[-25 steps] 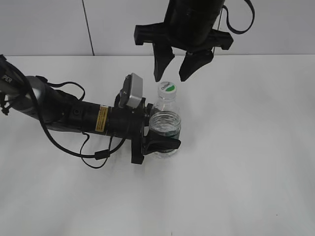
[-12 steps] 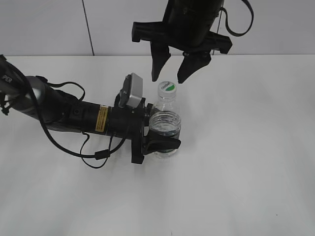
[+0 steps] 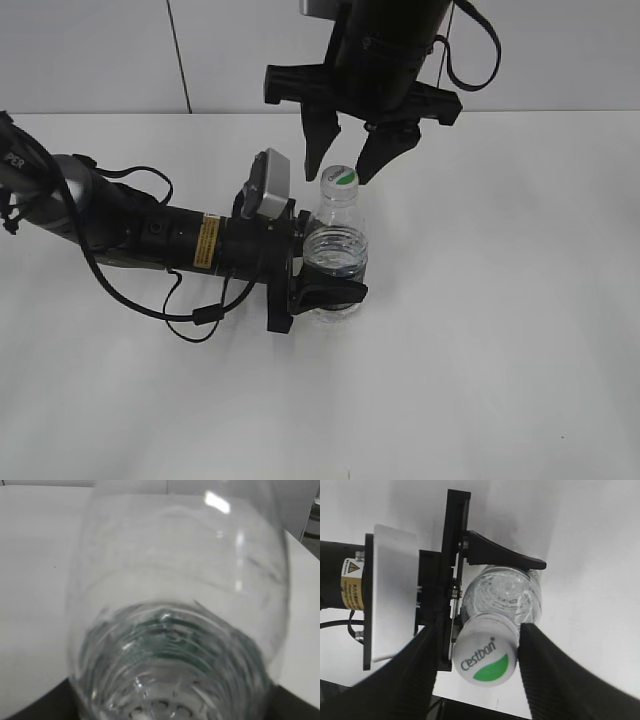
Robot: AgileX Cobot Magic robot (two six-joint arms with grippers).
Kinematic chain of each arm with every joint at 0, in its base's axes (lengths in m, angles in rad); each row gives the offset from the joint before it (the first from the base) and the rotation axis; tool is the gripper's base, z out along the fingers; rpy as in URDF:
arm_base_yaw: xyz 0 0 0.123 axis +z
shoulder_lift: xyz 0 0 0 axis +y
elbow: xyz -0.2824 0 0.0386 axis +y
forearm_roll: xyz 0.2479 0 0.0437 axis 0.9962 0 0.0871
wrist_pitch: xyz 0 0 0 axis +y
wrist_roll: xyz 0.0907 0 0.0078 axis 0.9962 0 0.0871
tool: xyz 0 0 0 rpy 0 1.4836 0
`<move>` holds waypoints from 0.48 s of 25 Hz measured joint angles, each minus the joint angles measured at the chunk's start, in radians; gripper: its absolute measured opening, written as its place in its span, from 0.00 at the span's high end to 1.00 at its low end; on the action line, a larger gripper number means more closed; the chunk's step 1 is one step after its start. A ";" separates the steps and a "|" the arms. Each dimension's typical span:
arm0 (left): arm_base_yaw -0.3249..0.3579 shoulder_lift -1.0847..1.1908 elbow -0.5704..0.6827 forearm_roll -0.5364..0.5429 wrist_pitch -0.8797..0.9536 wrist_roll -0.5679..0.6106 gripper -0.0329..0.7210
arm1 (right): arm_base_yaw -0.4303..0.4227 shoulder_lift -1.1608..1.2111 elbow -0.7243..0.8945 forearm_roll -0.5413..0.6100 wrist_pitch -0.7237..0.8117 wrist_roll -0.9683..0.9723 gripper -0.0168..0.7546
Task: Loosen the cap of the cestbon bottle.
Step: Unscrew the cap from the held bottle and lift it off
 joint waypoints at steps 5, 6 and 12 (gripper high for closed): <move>0.000 0.000 0.000 -0.001 0.000 0.000 0.43 | 0.000 0.000 0.000 0.000 0.000 0.000 0.46; 0.000 0.000 0.000 -0.001 0.000 0.000 0.43 | 0.000 0.000 0.000 0.000 0.000 0.000 0.46; 0.000 0.000 0.000 -0.002 0.000 0.000 0.43 | 0.000 0.000 0.028 0.018 0.000 0.000 0.46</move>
